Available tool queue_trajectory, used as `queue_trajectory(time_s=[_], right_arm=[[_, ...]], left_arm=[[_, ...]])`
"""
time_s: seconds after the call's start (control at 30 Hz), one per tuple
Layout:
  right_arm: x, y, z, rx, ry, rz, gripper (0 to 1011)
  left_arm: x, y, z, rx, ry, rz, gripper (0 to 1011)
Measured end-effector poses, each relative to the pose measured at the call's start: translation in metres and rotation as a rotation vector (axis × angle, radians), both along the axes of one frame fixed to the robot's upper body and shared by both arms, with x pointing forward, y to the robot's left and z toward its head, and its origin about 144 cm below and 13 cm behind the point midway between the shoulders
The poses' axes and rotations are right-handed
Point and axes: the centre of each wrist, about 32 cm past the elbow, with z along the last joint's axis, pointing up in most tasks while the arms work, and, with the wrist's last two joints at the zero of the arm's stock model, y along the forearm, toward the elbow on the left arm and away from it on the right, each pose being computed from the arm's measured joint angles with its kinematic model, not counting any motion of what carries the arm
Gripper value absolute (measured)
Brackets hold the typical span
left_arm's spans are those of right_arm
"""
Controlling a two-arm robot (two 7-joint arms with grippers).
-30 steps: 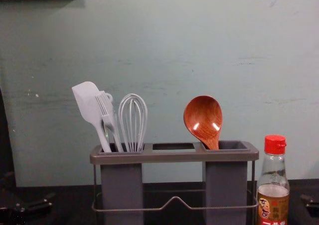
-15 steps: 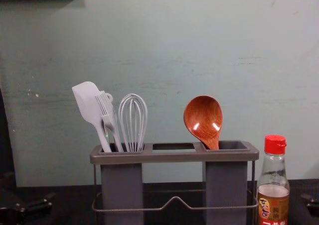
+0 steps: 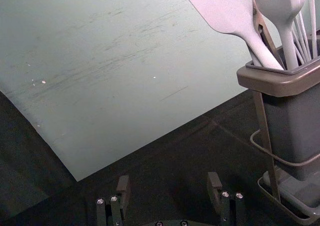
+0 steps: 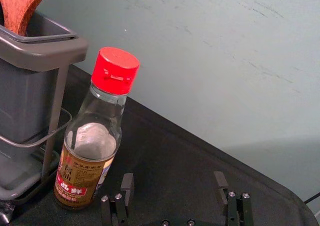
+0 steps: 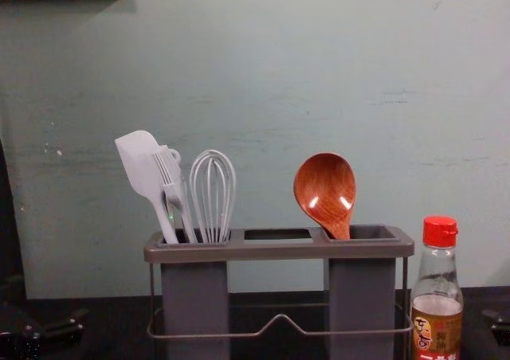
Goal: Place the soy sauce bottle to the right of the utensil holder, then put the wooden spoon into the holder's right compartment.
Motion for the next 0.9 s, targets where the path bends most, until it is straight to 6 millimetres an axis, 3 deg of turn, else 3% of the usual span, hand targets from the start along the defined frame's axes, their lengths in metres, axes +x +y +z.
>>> queue_trajectory(time_s=[0.9], right_arm=[[0.0000,0.0000,0.0000,0.000,0.001,0.000,1003]], left_arm=[[0.0000,0.0000,0.0000,0.000,0.000,0.000,1012]])
